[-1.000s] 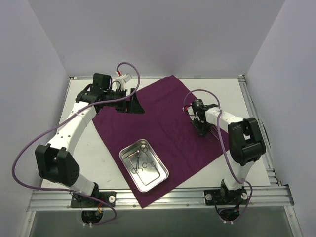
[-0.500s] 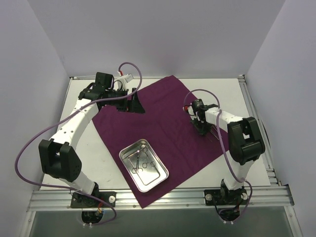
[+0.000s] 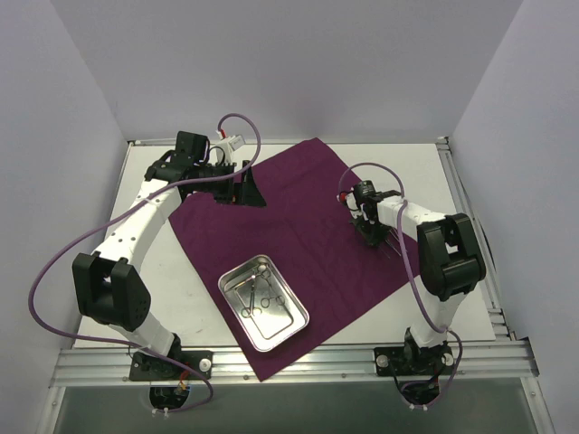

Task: Open and lay out the surgical kit
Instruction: Place the medical item in the surgical kit.

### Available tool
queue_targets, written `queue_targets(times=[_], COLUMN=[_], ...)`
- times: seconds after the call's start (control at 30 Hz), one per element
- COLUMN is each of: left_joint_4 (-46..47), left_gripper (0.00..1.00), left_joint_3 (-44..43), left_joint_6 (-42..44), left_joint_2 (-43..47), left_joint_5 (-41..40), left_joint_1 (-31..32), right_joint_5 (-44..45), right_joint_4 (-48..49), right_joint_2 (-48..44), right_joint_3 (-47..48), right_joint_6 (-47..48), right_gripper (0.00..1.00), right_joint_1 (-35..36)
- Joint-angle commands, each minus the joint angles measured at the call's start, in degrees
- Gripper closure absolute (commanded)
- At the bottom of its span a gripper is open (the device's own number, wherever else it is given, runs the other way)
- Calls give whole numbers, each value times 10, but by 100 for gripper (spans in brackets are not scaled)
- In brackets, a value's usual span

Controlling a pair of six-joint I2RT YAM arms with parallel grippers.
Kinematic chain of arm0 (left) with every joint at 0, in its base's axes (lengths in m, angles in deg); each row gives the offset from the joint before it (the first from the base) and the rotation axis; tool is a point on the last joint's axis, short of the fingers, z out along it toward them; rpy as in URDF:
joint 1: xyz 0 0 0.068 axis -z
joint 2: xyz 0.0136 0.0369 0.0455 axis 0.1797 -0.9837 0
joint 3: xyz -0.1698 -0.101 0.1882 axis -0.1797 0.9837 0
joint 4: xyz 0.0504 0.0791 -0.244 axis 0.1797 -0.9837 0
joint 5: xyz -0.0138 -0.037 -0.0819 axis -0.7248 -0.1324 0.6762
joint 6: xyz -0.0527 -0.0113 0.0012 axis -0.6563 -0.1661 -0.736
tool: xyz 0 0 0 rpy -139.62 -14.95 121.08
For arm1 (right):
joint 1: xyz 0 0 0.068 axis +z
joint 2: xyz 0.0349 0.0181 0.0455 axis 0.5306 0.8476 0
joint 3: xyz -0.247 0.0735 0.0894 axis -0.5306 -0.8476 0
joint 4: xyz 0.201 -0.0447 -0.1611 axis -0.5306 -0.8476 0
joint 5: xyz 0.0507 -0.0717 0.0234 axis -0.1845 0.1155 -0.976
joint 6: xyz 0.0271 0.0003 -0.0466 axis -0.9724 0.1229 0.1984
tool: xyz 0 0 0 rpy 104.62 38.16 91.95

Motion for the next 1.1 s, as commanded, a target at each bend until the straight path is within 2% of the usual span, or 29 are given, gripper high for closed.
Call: queue_targets(times=[0.0,0.3,0.7,1.07], left_joint_4=[-3,-5,-4,-3], left_gripper=[6,6,6,6], left_joint_3=[-30,-28,-25,-24], left_joint_6=[12,13,13,14], left_joint_2=[-3,-3,2,6], left_joint_5=[10,15,17,22], left_joint_1=[-3,-3,-3,-4], right_joint_5=[13,12,17,20], right_joint_4=[-7,-5,-6,-6], right_joint_2=[13,0,-29,-21], right_joint_3=[-4,-26,-47,-49], right_joint_6=[3,2,1,4], right_gripper=[100,97,97,94], right_joint_1=[-4,-4,-4,-5])
